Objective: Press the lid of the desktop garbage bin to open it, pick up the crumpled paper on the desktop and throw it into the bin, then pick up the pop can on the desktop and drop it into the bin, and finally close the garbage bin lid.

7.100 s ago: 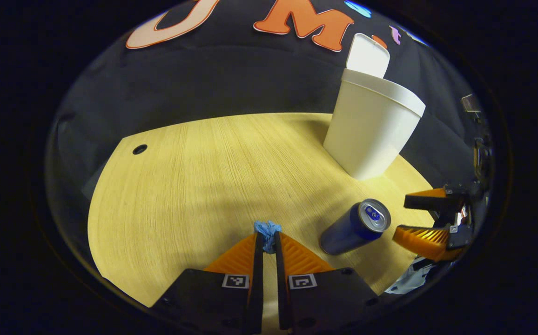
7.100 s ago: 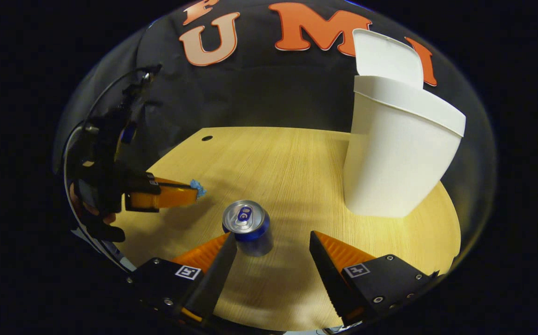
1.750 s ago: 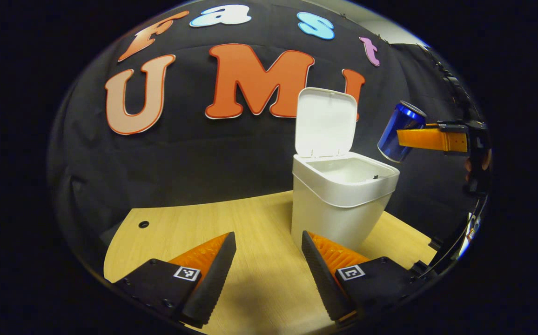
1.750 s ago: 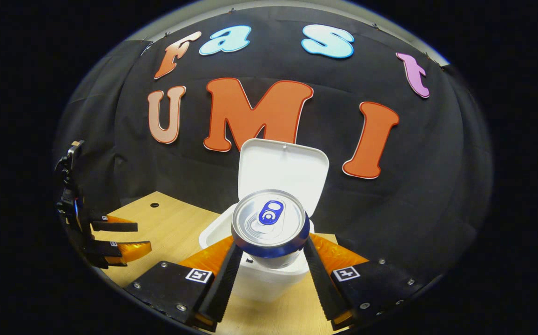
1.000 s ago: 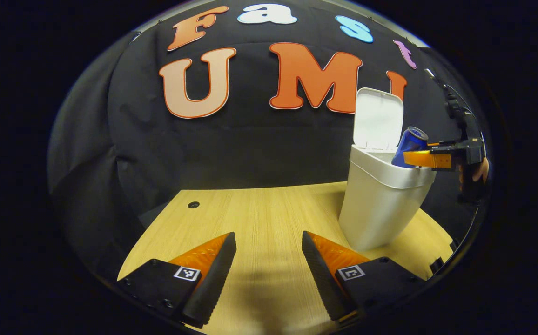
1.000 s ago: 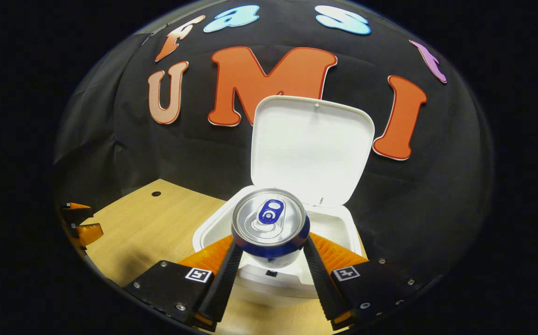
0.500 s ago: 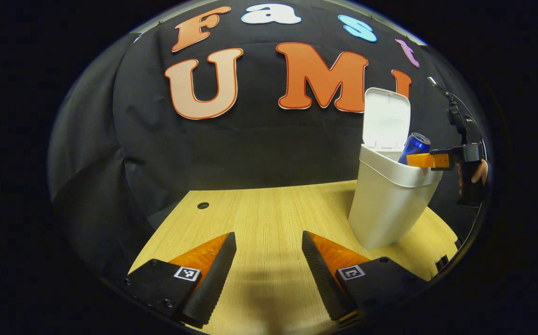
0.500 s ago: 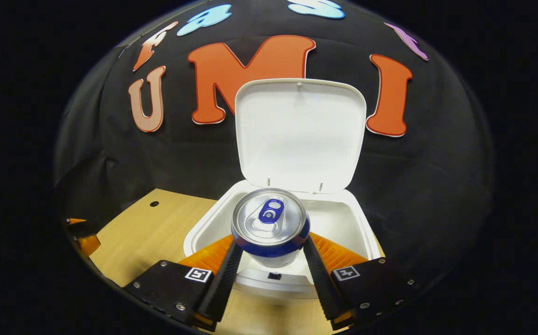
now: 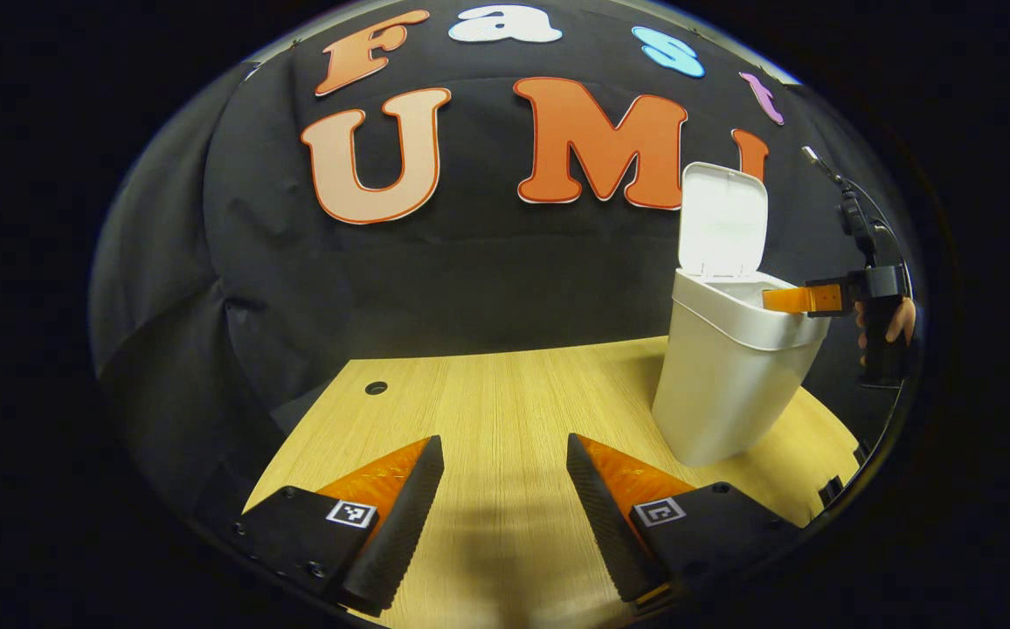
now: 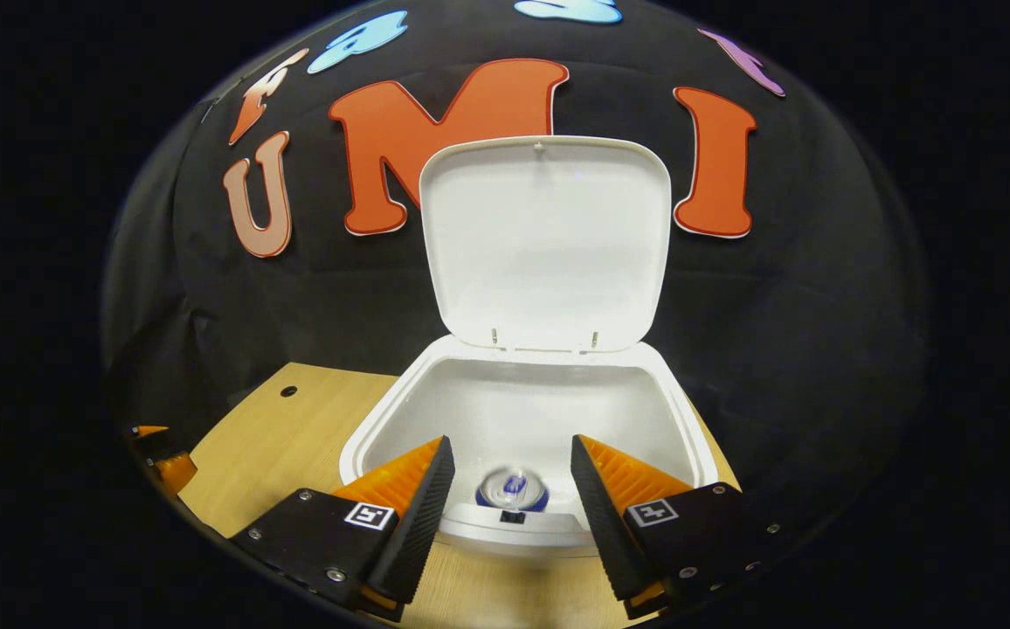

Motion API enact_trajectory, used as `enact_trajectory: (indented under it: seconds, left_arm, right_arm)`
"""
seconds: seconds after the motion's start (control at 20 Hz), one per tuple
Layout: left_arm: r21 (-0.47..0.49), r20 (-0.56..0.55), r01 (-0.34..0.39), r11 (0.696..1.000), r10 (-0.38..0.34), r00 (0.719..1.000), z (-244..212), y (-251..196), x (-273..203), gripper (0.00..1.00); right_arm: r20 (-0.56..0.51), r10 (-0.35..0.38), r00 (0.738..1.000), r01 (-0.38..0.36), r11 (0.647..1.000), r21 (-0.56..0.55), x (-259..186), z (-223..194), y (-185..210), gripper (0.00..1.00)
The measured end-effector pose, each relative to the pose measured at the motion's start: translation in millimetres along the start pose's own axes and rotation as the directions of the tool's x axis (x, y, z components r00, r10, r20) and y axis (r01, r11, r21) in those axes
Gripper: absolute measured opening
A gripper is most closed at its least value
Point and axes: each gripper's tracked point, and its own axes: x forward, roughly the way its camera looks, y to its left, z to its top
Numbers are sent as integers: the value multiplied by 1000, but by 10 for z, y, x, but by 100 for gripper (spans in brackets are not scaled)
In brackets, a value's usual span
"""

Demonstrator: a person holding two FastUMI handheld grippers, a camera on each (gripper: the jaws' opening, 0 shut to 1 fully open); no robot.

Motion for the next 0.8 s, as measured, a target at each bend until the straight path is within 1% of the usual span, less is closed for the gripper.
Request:
enact_trajectory:
  seconds: [0.15, 0.3, 0.5, 0.55, 0.6, 0.8]
  left_arm:
    - [2, 6, 3, 1000, -3, 1000, 20, 16, -4, 92]
    - [-1, 7, 3, 1000, -3, 1000, 18, 34, -4, 91]
    - [-12, 6, -7, 1000, 7, 1000, -16, 88, -28, 91]
    - [-16, 3, -9, 1000, 9, 1000, -32, 91, -45, 92]
    - [-20, 0, -11, 1000, 11, 1000, -44, 91, -45, 92]
    - [-13, -6, -28, 1000, 27, 1000, -94, 136, -77, 92]
  right_arm:
    - [34, 1, 999, 1, 999, -42, -57, 174, -6, 82]
    - [84, -1, 996, 6, 998, -59, -158, 484, -19, 82]
    - [142, -15, 990, 27, 996, -87, -160, 868, -55, 82]
    - [154, -15, 988, 30, 995, -95, -146, 926, -47, 77]
    - [168, -20, 986, 38, 994, -104, -154, 1014, -70, 82]
    - [212, -33, 977, 63, 988, -138, -171, 1362, -126, 82]
